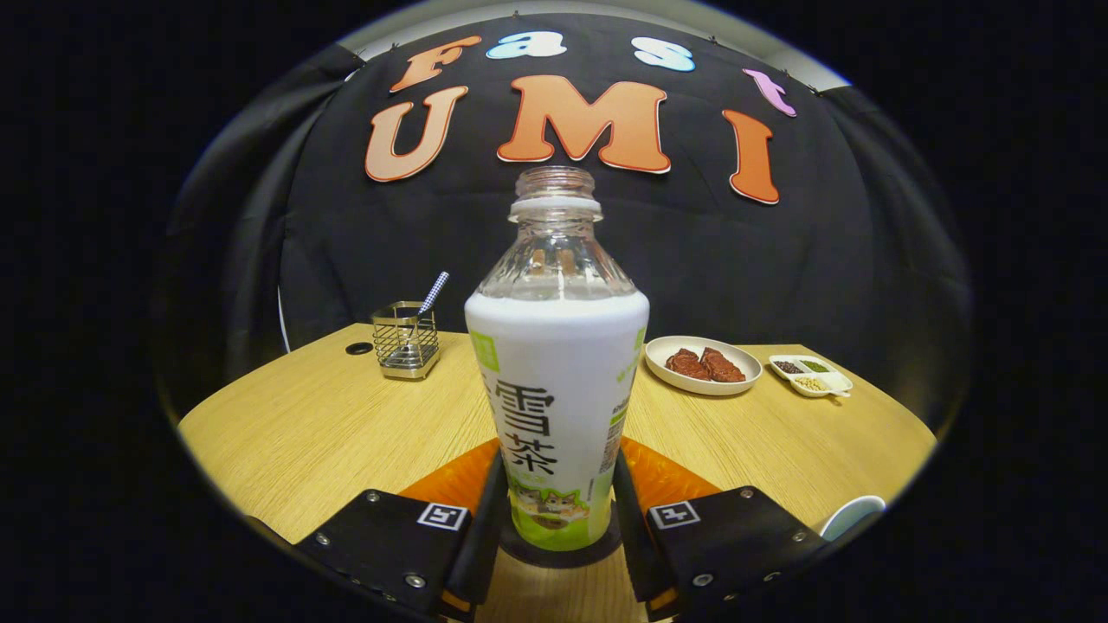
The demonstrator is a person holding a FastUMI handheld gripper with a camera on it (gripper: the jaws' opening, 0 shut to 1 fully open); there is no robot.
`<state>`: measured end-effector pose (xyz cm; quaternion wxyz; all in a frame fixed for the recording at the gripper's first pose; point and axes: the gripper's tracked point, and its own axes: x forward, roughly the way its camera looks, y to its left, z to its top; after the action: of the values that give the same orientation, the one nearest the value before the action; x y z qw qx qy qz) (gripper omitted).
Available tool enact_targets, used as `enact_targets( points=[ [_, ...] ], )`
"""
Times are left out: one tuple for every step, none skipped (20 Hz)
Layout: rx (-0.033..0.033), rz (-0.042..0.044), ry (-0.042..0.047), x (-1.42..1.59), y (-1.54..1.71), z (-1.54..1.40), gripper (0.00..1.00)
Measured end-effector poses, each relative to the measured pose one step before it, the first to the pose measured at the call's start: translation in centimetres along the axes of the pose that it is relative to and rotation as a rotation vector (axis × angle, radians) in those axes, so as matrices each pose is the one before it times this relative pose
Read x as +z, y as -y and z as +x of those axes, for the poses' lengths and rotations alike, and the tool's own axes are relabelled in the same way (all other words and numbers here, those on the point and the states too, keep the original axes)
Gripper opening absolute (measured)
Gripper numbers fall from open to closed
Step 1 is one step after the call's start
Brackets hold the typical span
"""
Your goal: Take the bottle from table, then pour the juice into the cup, finally place the bottle on the coaster
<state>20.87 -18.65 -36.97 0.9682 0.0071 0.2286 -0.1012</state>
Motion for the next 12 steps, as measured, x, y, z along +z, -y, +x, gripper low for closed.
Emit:
enact_targets(
  points=[
    [-0.00887, 0.00395, -0.01288, -0.365, 0.22, 0.226, 0.64],
    [0.00514, 0.00975, -0.01813, -0.512, -0.126, -0.012, 0.65],
    [-0.00118, 0.01375, -0.00047, -0.137, -0.1, -0.02, 0.68],
    [0.0098, 0.01525, 0.01072, 0.028, -0.167, -0.005, 0.68],
    [0.0053, 0.00707, -0.0011, -0.002, -0.178, -0.021, 0.69],
    [0.00193, -0.00124, -0.00328, -0.125, -0.008, -0.213, 0.7],
    [-0.00616, -0.00145, 0.00118, 0.121, 0.123, -0.229, 0.74],
    [-0.00201, 0.00787, 0.00639, 0.301, 0.109, -0.361, 0.77],
    [-0.00119, 0.01341, 0.0088, 0.395, 0.088, -0.458, 0.83],
    [-0.00311, 0.01173, 0.01303, 0.507, 0.108, -0.441, 0.87],
    [-0.00621, 0.01116, 0.00717, 0.499, 0.215, -0.537, 0.93],
    [-0.00203, 0.01221, 0.01155, 0.626, 0.083, -0.594, 0.96]
  ],
)
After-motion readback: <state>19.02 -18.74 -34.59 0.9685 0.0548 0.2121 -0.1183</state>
